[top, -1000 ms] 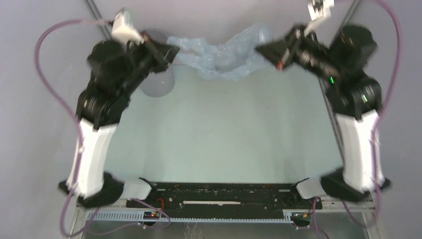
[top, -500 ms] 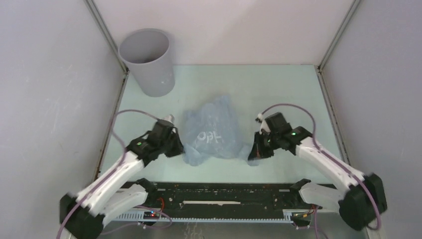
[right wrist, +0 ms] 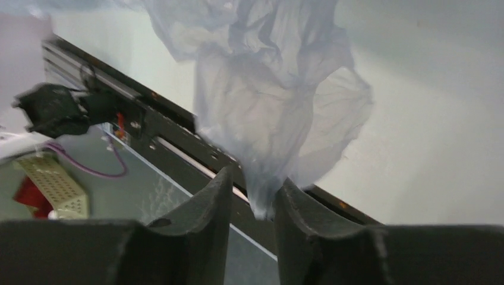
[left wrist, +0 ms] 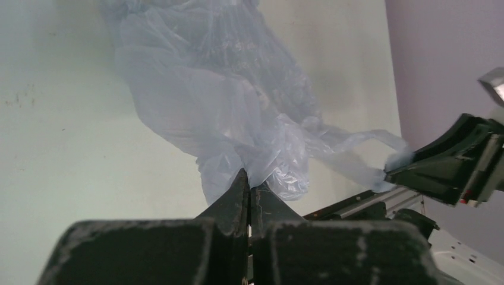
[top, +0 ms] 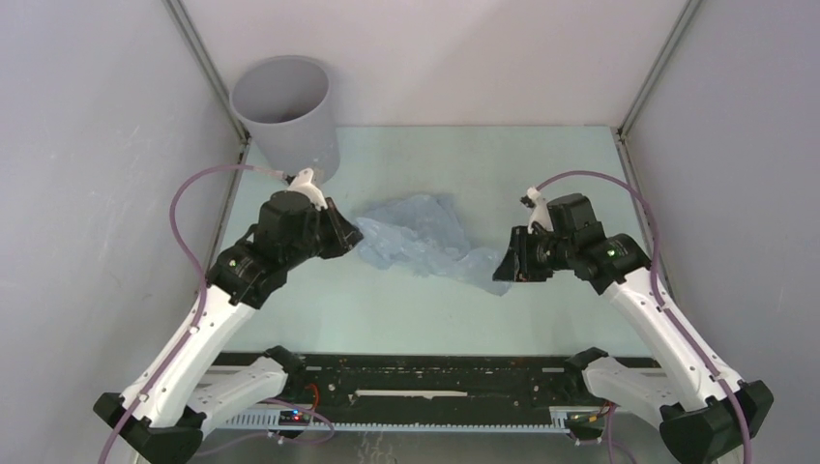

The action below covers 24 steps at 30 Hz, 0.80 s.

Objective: Put the trash bags into the trash bin

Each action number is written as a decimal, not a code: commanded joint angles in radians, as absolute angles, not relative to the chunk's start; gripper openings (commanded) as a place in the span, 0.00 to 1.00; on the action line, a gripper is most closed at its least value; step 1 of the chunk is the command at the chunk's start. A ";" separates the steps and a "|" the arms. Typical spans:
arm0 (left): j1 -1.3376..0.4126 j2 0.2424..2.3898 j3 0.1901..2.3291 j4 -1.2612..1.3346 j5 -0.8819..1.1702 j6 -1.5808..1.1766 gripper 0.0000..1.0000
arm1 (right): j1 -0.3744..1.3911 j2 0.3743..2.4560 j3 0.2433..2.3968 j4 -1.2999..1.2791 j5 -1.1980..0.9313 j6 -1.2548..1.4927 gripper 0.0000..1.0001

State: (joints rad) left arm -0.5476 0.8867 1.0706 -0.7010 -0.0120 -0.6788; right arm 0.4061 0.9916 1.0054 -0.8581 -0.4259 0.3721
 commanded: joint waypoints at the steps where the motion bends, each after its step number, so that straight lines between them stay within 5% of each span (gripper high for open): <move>1: -0.546 0.910 1.220 -0.728 0.058 -0.587 0.00 | 0.481 0.983 1.097 -1.070 -0.244 0.325 0.46; 4: -0.545 0.936 1.269 -0.757 0.064 -0.582 0.00 | 0.584 1.002 1.152 -1.126 -0.062 0.328 0.63; 15: -0.546 0.983 1.338 -0.755 0.113 -0.596 0.00 | 0.694 1.113 1.098 -0.919 0.018 0.515 0.83; 17: -0.546 0.987 1.346 -0.753 0.123 -0.604 0.00 | 0.730 1.099 1.066 -0.858 0.011 0.544 0.94; 24: -0.546 1.000 1.358 -0.747 0.135 -0.623 0.00 | 0.886 1.082 0.990 -0.702 0.037 0.424 0.95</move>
